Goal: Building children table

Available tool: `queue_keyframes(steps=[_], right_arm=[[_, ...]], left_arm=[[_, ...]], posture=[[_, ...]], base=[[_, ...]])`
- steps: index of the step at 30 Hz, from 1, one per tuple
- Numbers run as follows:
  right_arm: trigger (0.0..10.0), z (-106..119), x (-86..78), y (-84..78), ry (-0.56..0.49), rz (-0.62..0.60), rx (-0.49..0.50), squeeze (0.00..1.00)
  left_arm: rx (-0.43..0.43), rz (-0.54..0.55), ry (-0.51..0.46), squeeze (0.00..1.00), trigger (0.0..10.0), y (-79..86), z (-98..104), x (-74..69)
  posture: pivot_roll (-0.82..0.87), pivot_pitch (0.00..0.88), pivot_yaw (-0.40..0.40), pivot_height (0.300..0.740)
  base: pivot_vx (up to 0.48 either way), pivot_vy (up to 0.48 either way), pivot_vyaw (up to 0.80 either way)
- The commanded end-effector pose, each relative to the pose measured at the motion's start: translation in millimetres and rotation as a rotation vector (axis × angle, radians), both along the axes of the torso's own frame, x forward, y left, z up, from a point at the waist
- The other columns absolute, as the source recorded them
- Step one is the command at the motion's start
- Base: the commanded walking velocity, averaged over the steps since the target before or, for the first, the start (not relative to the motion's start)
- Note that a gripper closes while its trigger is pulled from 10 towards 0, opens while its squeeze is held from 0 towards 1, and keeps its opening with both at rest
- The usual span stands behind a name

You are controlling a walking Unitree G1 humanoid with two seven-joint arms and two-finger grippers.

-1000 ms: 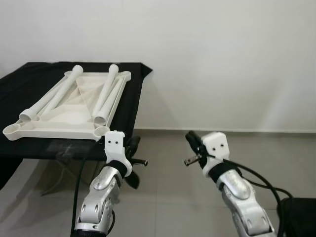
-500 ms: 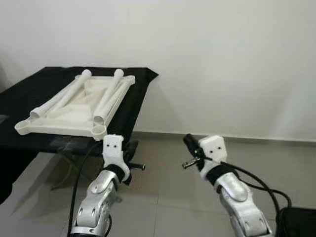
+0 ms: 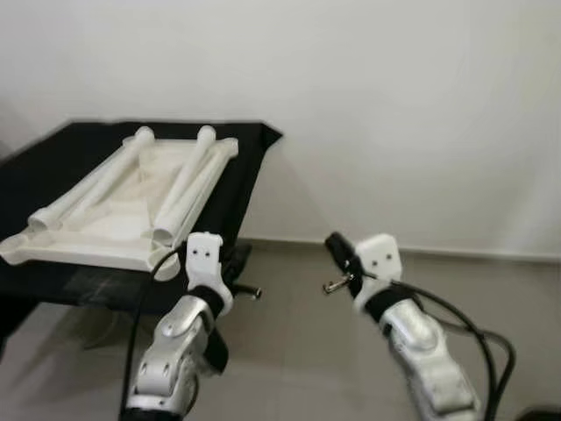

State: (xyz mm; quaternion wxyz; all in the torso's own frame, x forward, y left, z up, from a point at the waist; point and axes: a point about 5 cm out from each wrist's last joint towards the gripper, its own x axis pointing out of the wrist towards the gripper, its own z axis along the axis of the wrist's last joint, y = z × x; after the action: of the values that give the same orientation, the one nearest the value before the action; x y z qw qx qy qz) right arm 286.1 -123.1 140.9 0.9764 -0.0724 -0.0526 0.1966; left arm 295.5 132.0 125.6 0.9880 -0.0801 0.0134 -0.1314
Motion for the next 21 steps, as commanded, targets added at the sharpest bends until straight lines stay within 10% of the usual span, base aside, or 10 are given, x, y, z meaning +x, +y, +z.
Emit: queue_keyframes(steps=[1,21], right_arm=[[10.0,1.5,0.4,-3.9,-0.008,-0.012,-0.003,0.0],[10.0,0.3,0.1,-5.2,-0.006,-0.01,-0.005,0.0]], left_arm=[[-0.002,-0.021,-0.017,0.0,10.0,-4.0,4.5,0.9],[-0.003,-0.045,-0.029,0.0,10.0,-7.8,6.6,1.5]], posture=[[-0.12,0.0,0.018,0.74],[-0.12,0.0,0.01,0.74]], base=[[0.315,0.0,0.0],[0.316,0.0,0.0]])
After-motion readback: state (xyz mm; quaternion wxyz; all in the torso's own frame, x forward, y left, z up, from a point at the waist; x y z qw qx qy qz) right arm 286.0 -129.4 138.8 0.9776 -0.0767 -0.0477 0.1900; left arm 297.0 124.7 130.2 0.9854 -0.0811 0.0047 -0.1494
